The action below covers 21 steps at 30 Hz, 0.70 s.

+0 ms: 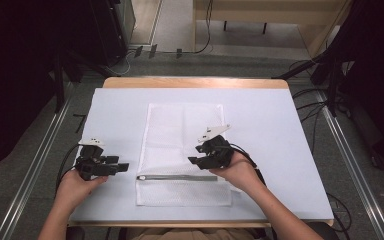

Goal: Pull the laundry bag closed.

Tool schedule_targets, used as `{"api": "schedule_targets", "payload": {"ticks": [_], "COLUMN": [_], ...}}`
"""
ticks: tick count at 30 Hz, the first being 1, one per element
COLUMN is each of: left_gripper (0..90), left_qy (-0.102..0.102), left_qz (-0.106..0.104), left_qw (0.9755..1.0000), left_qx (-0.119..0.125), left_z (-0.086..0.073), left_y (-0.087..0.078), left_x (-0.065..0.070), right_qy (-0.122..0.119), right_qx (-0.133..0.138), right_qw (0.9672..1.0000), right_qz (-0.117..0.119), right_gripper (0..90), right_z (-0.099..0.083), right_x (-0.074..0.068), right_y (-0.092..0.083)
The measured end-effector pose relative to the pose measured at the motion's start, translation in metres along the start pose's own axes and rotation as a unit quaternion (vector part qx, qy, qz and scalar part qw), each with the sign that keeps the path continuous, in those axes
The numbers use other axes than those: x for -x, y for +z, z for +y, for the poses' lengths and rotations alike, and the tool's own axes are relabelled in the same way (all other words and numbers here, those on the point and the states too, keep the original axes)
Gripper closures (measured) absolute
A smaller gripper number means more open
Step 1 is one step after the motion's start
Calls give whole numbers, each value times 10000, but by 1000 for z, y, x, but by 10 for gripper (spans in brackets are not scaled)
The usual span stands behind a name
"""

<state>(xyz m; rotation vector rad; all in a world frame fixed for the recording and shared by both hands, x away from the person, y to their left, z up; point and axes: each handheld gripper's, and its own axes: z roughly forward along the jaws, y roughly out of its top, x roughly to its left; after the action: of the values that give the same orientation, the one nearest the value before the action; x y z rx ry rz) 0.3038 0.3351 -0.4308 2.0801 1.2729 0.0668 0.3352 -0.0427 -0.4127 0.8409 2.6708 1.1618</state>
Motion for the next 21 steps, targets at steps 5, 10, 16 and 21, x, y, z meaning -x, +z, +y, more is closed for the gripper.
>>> {"api": "schedule_targets", "payload": {"ticks": [5, 10, 16, 21], "left_gripper": [378, 378, 377, 377], "left_qy": [5, 11, 11, -1], "left_qz": [-10, -10, -17, -26], "left_qw": [10000, 10000, 10000, 10000], "left_qx": [26, 35, 38, 37], "left_z": [1, 1, 1, 1], "left_y": [0, 0, 0, 0], "left_x": [0, -1, -1, -2], "right_qy": [-21, -88, -128, -211], "right_qx": [-20, -28, -69, -29], "right_qw": [10000, 9998, 9995, 9989], "right_qz": [81, 180, 286, 426], "right_gripper": [538, 551, 569, 578], "right_z": [5, 9, 14, 20], "right_x": [-7, -14, -24, -34], "right_y": [7, 15, 25, 35]}}
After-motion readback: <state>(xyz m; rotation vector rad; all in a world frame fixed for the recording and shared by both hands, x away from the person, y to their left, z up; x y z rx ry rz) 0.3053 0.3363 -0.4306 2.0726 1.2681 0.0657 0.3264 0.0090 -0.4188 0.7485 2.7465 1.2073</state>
